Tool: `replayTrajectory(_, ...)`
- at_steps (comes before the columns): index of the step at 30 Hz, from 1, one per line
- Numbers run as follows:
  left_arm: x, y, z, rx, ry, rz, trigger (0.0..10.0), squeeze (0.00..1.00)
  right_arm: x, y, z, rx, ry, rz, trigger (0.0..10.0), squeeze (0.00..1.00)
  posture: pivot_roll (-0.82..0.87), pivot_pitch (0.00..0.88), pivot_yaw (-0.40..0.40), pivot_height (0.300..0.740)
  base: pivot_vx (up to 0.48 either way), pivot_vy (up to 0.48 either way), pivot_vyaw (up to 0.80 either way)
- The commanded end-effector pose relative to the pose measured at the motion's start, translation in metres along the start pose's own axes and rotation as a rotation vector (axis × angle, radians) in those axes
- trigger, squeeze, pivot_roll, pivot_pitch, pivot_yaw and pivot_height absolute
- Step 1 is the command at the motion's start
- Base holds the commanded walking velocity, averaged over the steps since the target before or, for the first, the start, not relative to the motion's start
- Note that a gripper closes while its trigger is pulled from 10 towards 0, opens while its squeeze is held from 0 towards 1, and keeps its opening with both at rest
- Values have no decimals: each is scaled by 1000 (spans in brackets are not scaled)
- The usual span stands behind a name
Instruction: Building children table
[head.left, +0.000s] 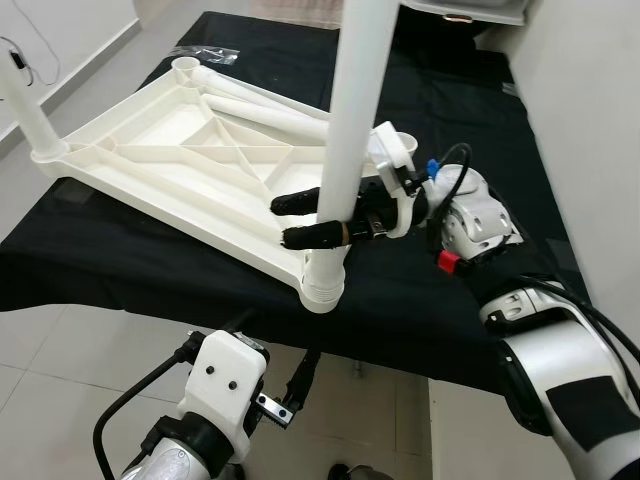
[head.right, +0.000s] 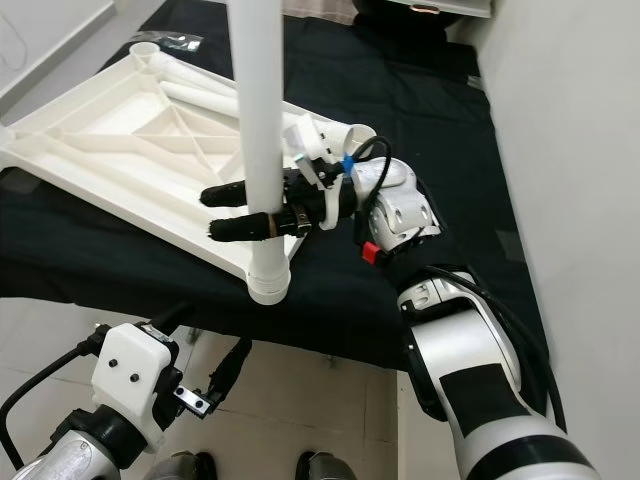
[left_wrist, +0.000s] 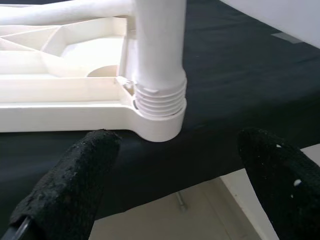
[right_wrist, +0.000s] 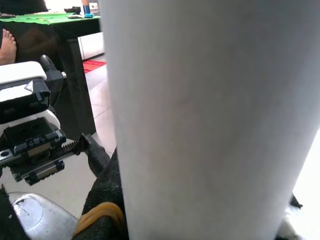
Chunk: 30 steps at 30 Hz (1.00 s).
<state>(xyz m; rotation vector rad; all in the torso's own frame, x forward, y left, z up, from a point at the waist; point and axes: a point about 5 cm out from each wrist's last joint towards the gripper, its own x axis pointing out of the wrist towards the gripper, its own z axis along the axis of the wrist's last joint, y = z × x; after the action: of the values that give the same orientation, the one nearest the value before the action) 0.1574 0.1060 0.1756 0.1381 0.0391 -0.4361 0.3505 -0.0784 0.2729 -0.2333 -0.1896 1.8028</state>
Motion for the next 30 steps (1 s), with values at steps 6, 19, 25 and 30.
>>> replayTrajectory(6, -2, -2, 1, 13, 8, 3, 10000, 0, 24, -1, -13, 85, -65, 62, 10000, 0, 205, 259, -130, 740, 0, 0, 0)
replayTrajectory(19, -1, 2, 3, 21, 2, 23, 10000, 0, 3, 9, -39, 133, -97, -30, 10000, 0, 191, 254, -126, 740, 0, 0, 0)
replayTrajectory(25, 1, 3, 2, 29, -2, 21, 10000, 0, -9, 14, -43, 78, -21, -86, 10000, 0, 183, 244, -120, 740, 0, 0, 0)
replayTrajectory(30, 3, 4, 2, 34, -5, 18, 10000, 0, -14, 10, -45, 51, 74, -150, 10000, 0, 182, 233, -122, 740, 0, 0, 0)
